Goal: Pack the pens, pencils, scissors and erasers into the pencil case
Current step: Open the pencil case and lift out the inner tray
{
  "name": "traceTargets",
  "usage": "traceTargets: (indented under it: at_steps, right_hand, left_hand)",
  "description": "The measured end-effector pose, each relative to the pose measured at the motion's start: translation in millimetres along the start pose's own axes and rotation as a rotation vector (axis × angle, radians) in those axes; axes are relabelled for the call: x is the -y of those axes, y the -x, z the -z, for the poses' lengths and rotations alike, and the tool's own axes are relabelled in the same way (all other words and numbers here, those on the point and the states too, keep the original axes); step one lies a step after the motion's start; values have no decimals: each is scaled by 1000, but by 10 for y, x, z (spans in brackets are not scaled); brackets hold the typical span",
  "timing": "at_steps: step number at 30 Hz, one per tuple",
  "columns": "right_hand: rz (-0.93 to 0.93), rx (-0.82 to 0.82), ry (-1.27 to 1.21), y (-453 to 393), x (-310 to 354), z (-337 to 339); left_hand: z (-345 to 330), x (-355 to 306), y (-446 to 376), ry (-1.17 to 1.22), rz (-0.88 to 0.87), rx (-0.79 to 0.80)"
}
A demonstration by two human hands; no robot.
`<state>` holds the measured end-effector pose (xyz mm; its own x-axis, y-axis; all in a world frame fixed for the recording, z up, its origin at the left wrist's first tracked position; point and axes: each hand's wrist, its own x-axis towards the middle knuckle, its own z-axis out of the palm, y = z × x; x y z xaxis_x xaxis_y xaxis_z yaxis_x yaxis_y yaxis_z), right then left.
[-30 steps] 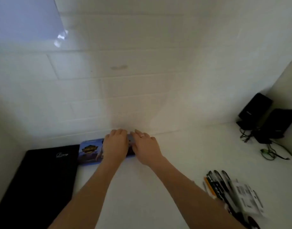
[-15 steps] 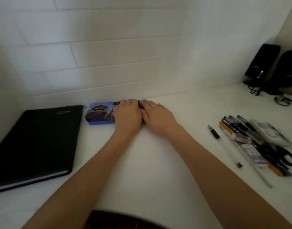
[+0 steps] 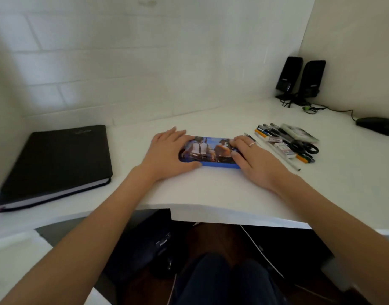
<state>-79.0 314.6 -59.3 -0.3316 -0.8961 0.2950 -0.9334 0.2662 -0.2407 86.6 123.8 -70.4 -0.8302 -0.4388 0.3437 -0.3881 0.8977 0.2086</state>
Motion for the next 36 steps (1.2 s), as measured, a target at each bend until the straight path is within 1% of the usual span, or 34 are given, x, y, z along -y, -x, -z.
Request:
traceTargets:
  at_steps: [2,3,5,7,9,12,14,17,22,27,33,36]
  right_hand:
    - [-21,-21,-30,87,-12,13]
    - [-30,-23,-49,114,-15,19]
    - [-51,7,-79,143,-9,47]
    - [-87,55,-102,145,4,65]
    - [-95,49,-130,140,5,58]
    - [-43,16,-99,131,-14,32]
    - [2,34,-45,116,-36,16]
    - [20,54,-15,78,-58,3]
    - [85,6,36,29,-64,53]
    - [100,-11,100,-43,-123,69]
    - [120,7,45,-129,-184,64]
    - [67,10,-78,-146,-214,51]
  left_hand:
    - [49,108,23,290,118,66]
    - [67,139,25,420,150,90]
    - [77,160,12,519,150,103]
    - [63,169,6,527,131,100]
    - [54,171,19,533,131,96]
    - [52,173,51,501,102,82]
    - [48,170,60,483,76,80]
    - [37,177,56,477,60,81]
    - [49,159,41,495,91,66]
    - [45,156,48,550,134,58]
    - [54,134,36,585,166,63]
    - [84,156,34,664,189,60]
